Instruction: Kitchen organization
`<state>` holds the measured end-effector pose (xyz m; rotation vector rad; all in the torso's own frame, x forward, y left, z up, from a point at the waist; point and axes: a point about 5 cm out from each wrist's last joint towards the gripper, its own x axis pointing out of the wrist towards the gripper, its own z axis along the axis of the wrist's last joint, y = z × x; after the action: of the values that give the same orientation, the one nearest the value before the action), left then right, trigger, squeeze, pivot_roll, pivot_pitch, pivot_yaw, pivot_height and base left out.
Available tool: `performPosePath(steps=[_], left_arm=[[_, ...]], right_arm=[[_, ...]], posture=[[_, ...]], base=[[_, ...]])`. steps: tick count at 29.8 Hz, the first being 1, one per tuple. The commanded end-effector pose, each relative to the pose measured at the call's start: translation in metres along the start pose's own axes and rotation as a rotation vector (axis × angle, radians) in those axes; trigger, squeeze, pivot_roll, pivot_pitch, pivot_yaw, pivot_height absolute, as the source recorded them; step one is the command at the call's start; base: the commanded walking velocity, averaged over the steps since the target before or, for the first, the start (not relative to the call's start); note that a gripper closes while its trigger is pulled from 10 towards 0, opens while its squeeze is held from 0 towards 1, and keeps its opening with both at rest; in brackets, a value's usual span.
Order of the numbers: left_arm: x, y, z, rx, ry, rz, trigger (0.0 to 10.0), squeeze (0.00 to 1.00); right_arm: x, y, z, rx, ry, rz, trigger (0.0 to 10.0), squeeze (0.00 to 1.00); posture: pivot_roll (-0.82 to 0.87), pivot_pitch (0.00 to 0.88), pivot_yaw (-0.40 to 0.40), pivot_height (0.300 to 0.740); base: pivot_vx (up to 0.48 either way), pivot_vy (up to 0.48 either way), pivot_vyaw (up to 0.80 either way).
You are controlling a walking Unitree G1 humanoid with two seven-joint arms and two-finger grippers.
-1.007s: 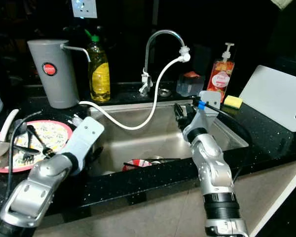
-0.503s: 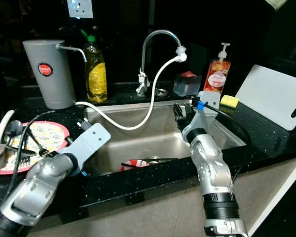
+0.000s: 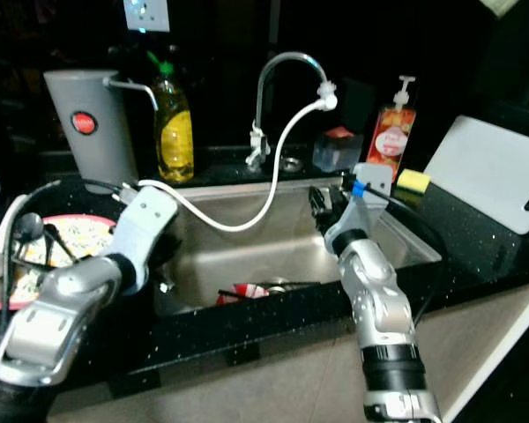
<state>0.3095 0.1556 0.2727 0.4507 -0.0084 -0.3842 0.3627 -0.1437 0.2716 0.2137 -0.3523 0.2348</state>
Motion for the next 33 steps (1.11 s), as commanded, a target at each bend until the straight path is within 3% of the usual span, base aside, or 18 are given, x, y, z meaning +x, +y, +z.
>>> performPosePath(steps=[1, 5, 6, 7, 9, 16, 20, 26, 33], left_arm=[[-0.003, 0.005, 0.014, 0.06, -0.081, 0.0, 10.0, 0.0], [-0.007, 0.017, 0.012, 0.141, -0.078, 0.006, 10.0, 0.0], [-0.01, 0.019, -0.002, 0.17, -0.03, -0.002, 10.0, 0.0], [-0.01, 0.019, -0.002, 0.17, -0.03, -0.002, 10.0, 0.0], [-0.013, 0.016, -0.014, 0.157, -0.005, -0.022, 10.0, 0.0], [-0.018, 0.002, -0.029, 0.283, 0.035, -0.07, 10.0, 0.0], [-0.021, -0.001, -0.033, 0.239, 0.063, -0.053, 10.0, 0.0], [-0.024, -0.003, -0.03, 0.306, -0.012, -0.01, 10.0, 0.0], [-0.023, -0.008, -0.039, 0.324, 0.015, -0.029, 10.0, 0.0]], right_arm=[[0.001, -0.003, 0.001, 0.006, -0.006, -0.005, 10.0, 0.0], [0.001, -0.002, 0.001, 0.007, -0.007, -0.004, 10.0, 0.0], [0.001, -0.002, 0.001, 0.008, -0.007, -0.003, 10.0, 0.0], [0.001, -0.002, 0.001, 0.008, -0.007, -0.003, 10.0, 0.0], [0.0, -0.002, 0.001, 0.008, -0.006, -0.003, 10.0, 0.0], [-0.001, -0.002, 0.001, 0.011, -0.003, -0.001, 10.0, 0.0], [-0.002, -0.002, 0.001, 0.011, -0.001, 0.002, 10.0, 0.0], [-0.003, 0.0, 0.0, 0.016, 0.001, 0.005, 10.0, 0.0], [-0.004, 0.0, -0.001, 0.02, 0.004, 0.003, 10.0, 0.0]], posture=[[0.09, 0.042, -0.091, 0.74], [0.09, 0.041, -0.088, 0.74], [0.09, 0.041, -0.087, 0.74], [0.09, 0.041, -0.087, 0.74], [0.08, 0.041, -0.086, 0.74], [0.08, 0.039, -0.088, 0.74], [0.08, 0.04, -0.086, 0.74], [0.08, 0.046, -0.079, 0.74], [0.07, 0.052, -0.078, 0.74]], base=[[0.0, 0.0, 0.0], [0.0, 0.0, 0.0], [0.0, 0.0, 0.0], [0.0, 0.0, 0.0], [0.0, 0.0, 0.0], [0.0, 0.0, 0.0], [0.0, 0.0, 0.0], [0.0, 0.0, 0.0], [0.0, 0.0, 0.0]])
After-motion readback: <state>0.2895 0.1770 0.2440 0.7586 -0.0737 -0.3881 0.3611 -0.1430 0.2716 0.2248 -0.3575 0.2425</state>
